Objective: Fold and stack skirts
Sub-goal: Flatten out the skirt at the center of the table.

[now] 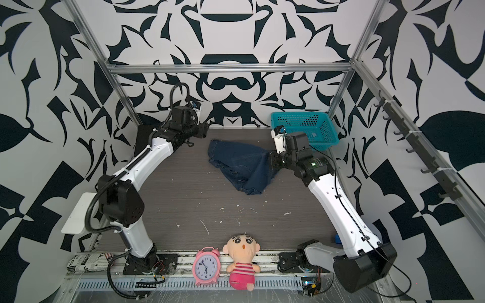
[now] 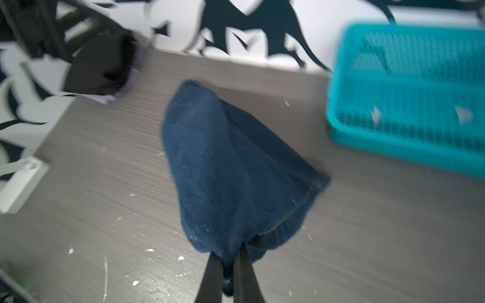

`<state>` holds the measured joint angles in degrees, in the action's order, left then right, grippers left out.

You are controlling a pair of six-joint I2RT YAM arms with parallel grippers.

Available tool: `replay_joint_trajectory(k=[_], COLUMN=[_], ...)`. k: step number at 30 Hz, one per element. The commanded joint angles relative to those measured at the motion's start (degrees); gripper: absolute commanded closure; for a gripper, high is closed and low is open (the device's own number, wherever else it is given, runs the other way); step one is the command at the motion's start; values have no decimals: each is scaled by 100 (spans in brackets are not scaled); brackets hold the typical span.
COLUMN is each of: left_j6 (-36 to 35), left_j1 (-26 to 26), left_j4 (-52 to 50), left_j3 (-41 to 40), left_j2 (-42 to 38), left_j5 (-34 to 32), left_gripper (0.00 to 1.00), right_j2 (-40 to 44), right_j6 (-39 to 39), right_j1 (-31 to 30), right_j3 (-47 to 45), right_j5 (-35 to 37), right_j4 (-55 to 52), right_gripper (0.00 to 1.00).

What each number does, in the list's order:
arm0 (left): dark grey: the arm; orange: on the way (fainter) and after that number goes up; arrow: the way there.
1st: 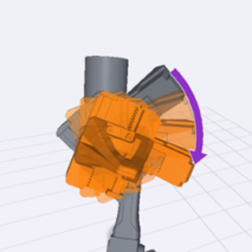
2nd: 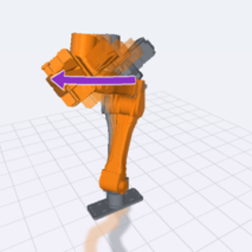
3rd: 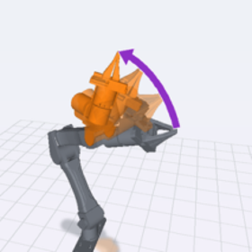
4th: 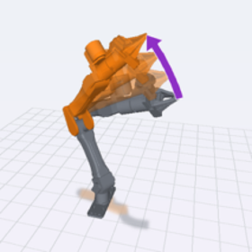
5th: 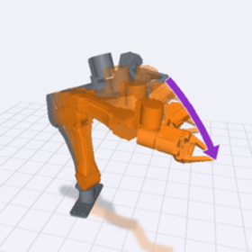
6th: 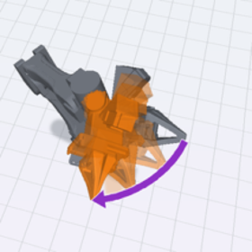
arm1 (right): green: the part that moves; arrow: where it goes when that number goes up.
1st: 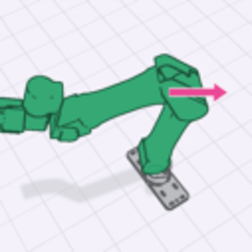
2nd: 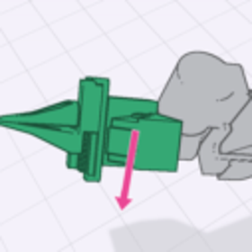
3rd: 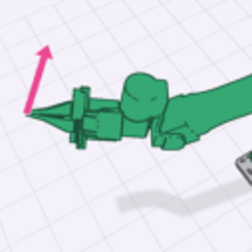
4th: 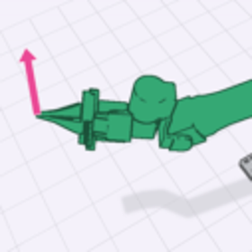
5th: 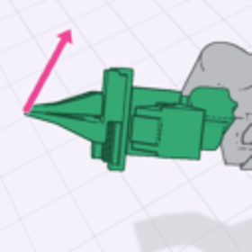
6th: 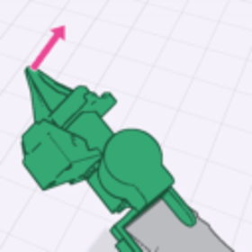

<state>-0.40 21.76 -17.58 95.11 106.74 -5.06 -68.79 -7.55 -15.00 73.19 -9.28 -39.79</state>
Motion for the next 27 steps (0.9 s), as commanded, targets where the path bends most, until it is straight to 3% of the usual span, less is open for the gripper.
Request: replay_joint_trajectory(k=[1,7,10,14,19,21,22,27], left_j6=[63,246,347,489,658,722,761,949], left_j1=[29,17,-89,-239,-282,-299,-311,-313], left_j4=[29,-473,-170,-325,-527,-379,-282,-305], left_j3=[-135,191,125,649,1033,1018,1023,1327], left_j2=[243,1014,1270,1869,2436,2511,2536,2538], left_j5=[382,411,814,1131,1072,1253,1414,1586], left_gripper=[22,19,19,16,0,1,8,96], right_j2=[250,51,34,11,-1,-11,-26,-73], right_j6=[-95,-229,-412,-642,-710,-711,-713,-701], right_j1=[230,454,529,583,592,592,595,591], right_j3=[-85,-49,-320,-638,-749,-749,-740,-672], right_j5=[-207,-50,32,-3,-87,-122,-135,-209], right_j4=[137,156,383,640,723,749,757,737], right_gripper=[100,100,100,100,100,100,100,100])
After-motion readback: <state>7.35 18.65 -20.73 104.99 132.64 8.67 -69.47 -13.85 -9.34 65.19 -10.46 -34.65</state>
